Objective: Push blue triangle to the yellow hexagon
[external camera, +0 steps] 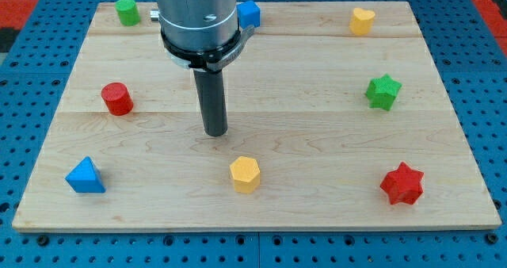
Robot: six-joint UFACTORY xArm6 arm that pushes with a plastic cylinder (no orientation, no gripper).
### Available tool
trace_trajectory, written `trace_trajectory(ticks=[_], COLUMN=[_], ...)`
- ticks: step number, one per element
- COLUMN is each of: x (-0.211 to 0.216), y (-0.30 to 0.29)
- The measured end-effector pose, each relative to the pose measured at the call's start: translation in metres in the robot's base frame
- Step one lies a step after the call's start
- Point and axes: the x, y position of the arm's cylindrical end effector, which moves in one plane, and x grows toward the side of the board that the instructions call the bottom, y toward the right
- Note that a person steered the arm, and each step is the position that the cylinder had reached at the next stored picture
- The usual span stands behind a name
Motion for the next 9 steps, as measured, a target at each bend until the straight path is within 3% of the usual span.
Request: trace_trajectory(ticks=[2, 3, 4, 5, 7, 9], x=[-0.023, -0.037, -0.076, -0.125, -0.168, -0.144], y=[0.034, -0.005, -0.063, -0.074, 0.063, 0.109])
